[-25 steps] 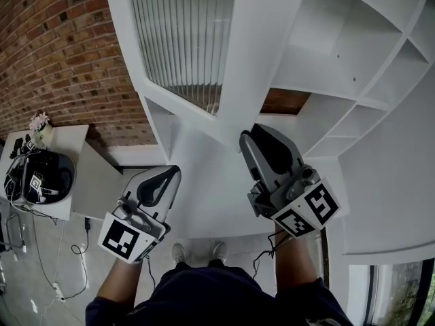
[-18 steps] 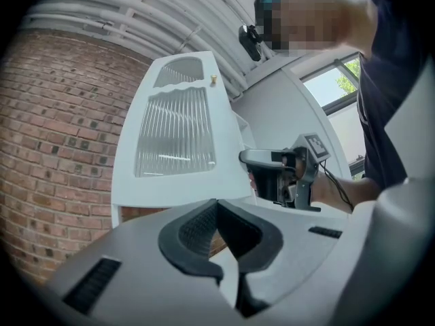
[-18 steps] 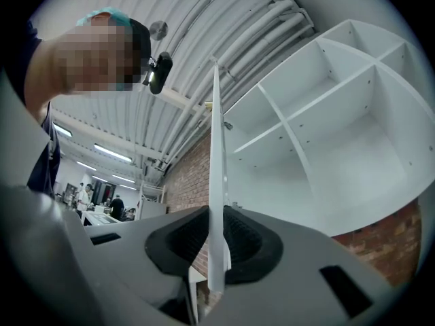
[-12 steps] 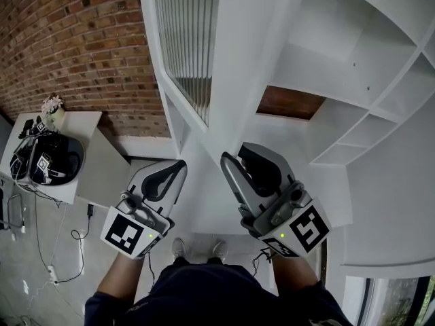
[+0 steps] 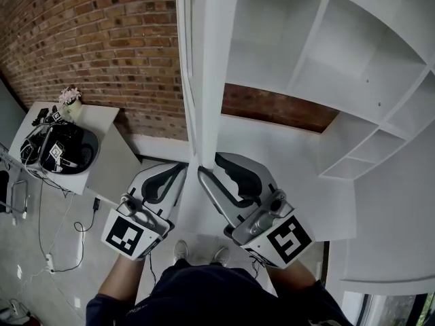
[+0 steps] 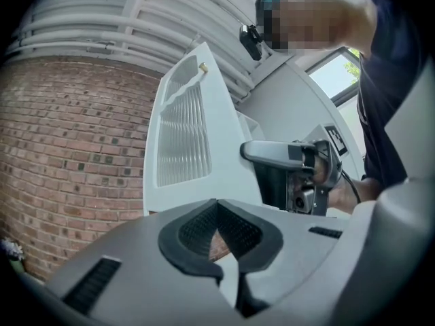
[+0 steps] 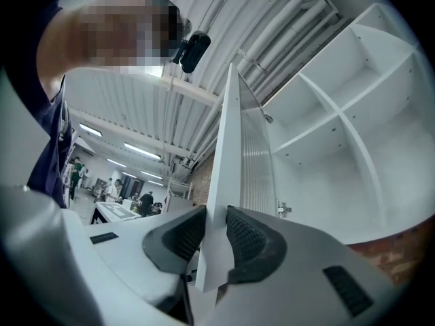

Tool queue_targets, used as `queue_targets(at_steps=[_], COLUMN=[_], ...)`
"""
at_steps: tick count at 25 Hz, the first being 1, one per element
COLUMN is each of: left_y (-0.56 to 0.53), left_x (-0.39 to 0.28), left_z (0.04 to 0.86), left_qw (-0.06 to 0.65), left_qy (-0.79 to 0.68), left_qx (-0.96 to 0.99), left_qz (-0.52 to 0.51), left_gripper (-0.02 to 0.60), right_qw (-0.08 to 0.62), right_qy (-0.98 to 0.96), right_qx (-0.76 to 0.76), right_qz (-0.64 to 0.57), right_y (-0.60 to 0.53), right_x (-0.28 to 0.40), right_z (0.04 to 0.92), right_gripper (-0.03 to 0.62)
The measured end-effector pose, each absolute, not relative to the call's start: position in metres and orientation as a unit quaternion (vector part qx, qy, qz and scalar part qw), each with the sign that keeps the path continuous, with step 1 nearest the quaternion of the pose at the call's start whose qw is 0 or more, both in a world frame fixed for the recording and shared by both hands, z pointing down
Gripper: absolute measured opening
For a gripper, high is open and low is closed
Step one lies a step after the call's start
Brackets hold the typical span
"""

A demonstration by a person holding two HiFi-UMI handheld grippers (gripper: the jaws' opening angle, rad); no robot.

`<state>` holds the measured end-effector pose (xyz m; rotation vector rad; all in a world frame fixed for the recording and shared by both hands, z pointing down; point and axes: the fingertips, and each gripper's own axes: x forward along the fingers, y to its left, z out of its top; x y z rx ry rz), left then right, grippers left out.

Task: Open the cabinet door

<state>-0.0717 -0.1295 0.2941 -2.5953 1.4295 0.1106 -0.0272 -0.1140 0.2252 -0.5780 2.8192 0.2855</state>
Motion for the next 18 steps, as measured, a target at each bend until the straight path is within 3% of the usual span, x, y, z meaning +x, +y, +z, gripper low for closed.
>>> queue_targets(at_steps=[18], left_y=[-0.104], left_x=[-0.126], left_z=[0.292], left_qw=[0.088], left_qy=[0.503], left_qx=[-0.859], left_qz=[0.041], left_gripper=[0.005], right_qw=[0.123], right_qy=[0.974], right_qx=[-0.174], right_qz=[0.08], right_y=[-0.088], right_x=[-0.102], right_z=[0.223], right_gripper=[0.109])
